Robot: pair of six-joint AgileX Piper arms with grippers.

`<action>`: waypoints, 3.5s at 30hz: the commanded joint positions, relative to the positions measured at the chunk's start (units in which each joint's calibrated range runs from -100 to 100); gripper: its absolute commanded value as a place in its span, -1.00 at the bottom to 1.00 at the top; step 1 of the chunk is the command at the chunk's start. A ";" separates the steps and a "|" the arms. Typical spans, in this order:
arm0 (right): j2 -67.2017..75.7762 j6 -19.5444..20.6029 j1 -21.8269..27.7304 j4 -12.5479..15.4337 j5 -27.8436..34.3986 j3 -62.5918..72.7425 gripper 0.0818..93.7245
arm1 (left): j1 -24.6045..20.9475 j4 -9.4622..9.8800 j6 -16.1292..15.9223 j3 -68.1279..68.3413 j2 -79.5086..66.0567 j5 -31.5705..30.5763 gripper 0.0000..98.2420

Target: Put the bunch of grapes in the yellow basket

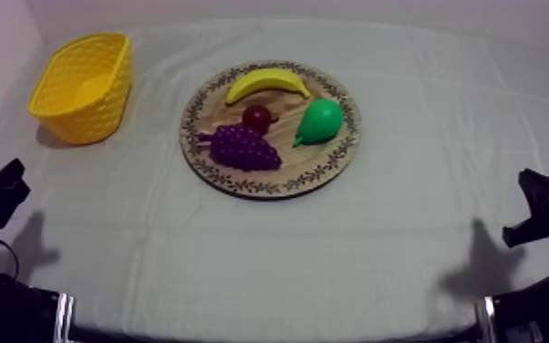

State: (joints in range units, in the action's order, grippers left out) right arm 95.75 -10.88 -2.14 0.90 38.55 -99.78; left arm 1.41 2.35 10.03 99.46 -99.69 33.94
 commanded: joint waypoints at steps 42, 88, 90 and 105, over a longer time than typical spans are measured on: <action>0.00 0.01 -0.01 0.01 -0.01 0.00 -0.99 | 12.70 -5.51 -23.38 -43.14 47.45 26.70 -1.00; 0.00 0.01 -0.01 0.01 -0.01 0.00 -0.99 | 33.11 0.14 -24.56 -87.09 105.84 42.64 0.14; 0.00 0.01 -0.01 0.01 -0.01 0.00 -0.99 | 33.30 0.47 -24.27 -87.66 106.71 42.90 0.25; 0.00 0.01 -0.01 0.01 -0.01 0.00 -0.99 | 33.14 3.60 -23.36 -91.34 116.86 42.87 0.54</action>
State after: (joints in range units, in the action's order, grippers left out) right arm 95.75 -10.97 -2.14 0.90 38.55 -99.78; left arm 34.52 5.72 -13.38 8.35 16.12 77.02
